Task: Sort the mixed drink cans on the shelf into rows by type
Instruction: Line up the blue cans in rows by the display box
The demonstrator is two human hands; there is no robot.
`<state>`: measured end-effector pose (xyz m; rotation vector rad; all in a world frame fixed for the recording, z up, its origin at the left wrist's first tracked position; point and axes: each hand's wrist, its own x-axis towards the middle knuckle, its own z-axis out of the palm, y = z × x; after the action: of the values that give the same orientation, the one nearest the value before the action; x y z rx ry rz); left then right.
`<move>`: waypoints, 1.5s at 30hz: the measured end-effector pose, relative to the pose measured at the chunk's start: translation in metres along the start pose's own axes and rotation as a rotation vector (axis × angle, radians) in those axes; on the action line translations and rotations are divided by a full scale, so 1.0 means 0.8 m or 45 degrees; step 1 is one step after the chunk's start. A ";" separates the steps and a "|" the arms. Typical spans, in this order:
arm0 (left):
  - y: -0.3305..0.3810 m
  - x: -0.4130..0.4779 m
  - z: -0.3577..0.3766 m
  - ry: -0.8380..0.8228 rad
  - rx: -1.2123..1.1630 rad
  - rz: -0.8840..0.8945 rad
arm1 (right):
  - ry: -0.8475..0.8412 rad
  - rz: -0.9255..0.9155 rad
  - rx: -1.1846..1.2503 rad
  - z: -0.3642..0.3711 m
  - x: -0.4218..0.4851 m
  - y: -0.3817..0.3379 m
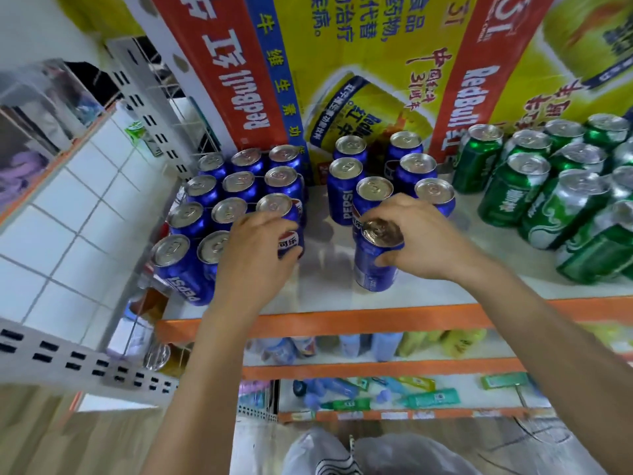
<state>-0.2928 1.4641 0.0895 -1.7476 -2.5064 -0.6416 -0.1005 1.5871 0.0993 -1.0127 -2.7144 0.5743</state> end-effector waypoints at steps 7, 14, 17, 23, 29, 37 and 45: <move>-0.058 -0.013 -0.025 0.056 0.118 -0.148 | -0.018 -0.152 0.167 0.026 0.027 -0.057; -0.070 -0.007 -0.031 0.054 -0.003 -0.129 | -0.112 -0.264 0.090 0.055 0.062 -0.096; -0.080 -0.006 -0.030 0.059 -0.056 -0.077 | -0.213 -0.321 0.144 0.053 0.062 -0.100; -0.093 -0.010 -0.020 0.091 -0.247 -0.032 | -0.187 -0.320 0.245 0.059 0.052 -0.098; -0.101 -0.009 -0.016 0.127 -0.331 0.012 | -0.077 -0.217 0.221 0.083 0.053 -0.090; -0.101 -0.009 -0.017 0.120 -0.361 0.009 | 0.111 -0.272 0.358 0.094 0.050 -0.104; -0.105 -0.007 -0.021 0.082 -0.340 0.059 | 0.102 -0.262 0.375 0.094 0.051 -0.104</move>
<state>-0.3701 1.4293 0.0770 -1.8230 -2.4237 -1.0532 -0.2030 1.5343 0.0674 -0.6598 -2.5245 0.8420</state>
